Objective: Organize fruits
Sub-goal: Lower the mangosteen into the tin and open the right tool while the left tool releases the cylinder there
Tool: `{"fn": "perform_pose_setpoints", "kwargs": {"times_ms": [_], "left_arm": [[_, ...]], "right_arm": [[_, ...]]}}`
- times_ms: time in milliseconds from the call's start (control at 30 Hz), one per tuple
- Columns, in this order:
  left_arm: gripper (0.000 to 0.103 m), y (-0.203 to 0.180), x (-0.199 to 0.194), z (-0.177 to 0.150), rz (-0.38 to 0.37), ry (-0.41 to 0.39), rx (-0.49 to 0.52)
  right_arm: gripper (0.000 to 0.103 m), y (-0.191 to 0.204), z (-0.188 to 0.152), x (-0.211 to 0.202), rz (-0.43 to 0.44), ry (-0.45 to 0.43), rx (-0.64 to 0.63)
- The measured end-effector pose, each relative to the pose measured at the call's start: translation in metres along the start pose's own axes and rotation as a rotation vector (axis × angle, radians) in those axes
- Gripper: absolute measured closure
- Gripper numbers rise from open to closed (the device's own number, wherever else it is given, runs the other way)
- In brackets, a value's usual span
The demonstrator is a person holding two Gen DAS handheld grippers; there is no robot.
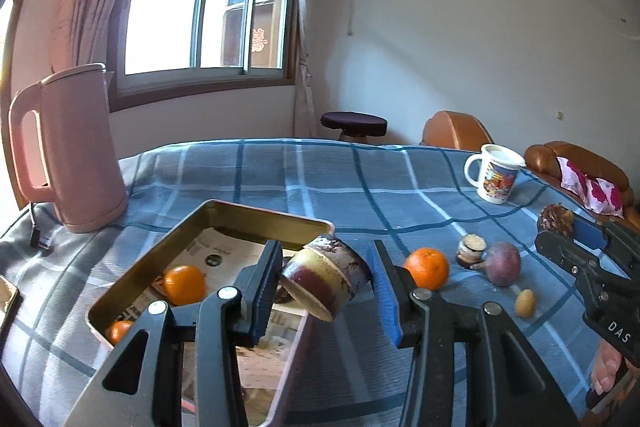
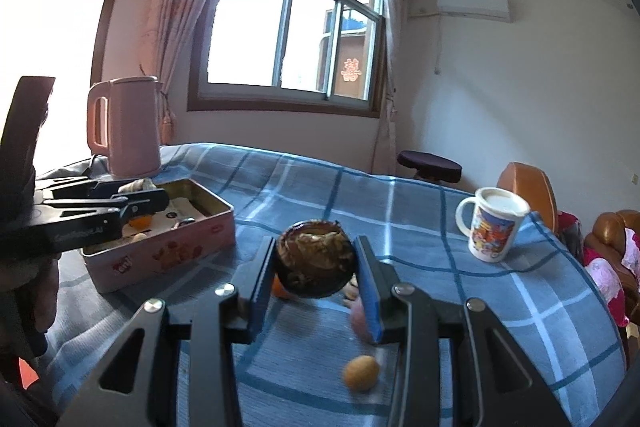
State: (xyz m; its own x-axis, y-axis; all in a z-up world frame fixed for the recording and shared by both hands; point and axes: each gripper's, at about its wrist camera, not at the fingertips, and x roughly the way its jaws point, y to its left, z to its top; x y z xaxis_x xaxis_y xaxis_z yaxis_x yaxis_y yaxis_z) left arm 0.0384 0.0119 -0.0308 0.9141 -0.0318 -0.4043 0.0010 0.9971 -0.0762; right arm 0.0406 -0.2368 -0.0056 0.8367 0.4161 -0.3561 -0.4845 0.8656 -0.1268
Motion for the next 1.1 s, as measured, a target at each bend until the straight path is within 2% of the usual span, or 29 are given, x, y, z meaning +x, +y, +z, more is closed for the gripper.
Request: {"fn": "perform_pose_setpoints", "kwargs": {"times_ms": [600, 1100], "left_arm": [[0.057, 0.044, -0.001, 0.0, 0.082, 0.021, -0.043], [0.057, 0.072, 0.001, -0.003, 0.114, 0.051, -0.071]], "right_arm": [[0.061, 0.059, 0.027, 0.034, 0.12, 0.011, -0.077], [0.061, 0.101, 0.041, 0.062, 0.189, 0.031, -0.118]]}}
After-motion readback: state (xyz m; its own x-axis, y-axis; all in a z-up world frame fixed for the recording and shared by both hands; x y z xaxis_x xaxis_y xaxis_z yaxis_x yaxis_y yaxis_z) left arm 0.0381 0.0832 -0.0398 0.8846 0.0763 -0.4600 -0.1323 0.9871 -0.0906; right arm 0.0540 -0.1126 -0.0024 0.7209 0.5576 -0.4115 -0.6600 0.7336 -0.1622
